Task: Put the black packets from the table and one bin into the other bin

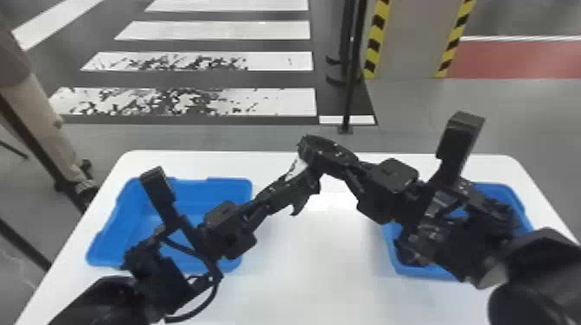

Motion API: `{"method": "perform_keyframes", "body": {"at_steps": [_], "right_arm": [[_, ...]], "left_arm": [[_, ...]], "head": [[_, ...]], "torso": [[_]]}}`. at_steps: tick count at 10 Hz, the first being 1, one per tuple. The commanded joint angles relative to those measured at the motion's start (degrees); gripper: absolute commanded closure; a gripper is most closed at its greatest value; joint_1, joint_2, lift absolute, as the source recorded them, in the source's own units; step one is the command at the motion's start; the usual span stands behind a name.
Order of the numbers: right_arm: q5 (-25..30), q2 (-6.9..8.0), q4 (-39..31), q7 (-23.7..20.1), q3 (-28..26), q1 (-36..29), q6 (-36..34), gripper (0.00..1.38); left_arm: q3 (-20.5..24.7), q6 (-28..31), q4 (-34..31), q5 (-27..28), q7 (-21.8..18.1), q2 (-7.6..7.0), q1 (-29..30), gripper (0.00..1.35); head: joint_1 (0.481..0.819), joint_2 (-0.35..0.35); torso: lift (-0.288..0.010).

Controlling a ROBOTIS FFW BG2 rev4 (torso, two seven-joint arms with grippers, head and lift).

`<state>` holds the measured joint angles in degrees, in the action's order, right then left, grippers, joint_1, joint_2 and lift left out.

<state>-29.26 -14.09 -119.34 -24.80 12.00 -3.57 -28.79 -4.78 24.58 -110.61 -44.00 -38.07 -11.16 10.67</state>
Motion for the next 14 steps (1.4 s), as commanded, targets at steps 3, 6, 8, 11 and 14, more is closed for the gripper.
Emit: {"method": "perform_keyframes", "body": {"at_steps": [3, 6, 8, 11, 14], "right_arm": [[0.12, 0.03, -1.10, 0.10, 0.00, -1.07, 1.09, 1.24], [0.01, 0.11, -0.68, 0.45, -1.03, -1.35, 6.01, 1.24], [0.92, 0.38, -0.26, 0.45, -3.54, -1.21, 7.98, 1.24], [6.18, 0.38, 1.85, 0.45, -12.91, -3.04, 7.56, 1.24], [14.18, 1.08, 3.12, 0.45, -25.93, -9.08, 4.61, 1.22]], "left_arm": [[0.32, -2.51, 0.01, -1.93, -0.08, 0.09, 0.16, 1.20], [0.78, -3.21, 0.01, -2.62, -0.25, 0.09, 0.72, 0.13], [1.01, -3.07, 0.01, -2.50, -0.25, 0.09, 0.72, 0.12], [2.38, -4.05, 0.01, -1.93, 0.01, 0.18, 2.12, 0.12], [3.63, -4.76, 0.01, -1.02, 0.28, 0.44, 3.53, 0.12]], "head": [[0.695, 0.043], [0.695, 0.045], [0.686, 0.031], [0.669, -0.020], [0.695, -0.149]], "torso": [[-0.110], [-0.110], [-0.110], [-0.110], [-0.110]]}}
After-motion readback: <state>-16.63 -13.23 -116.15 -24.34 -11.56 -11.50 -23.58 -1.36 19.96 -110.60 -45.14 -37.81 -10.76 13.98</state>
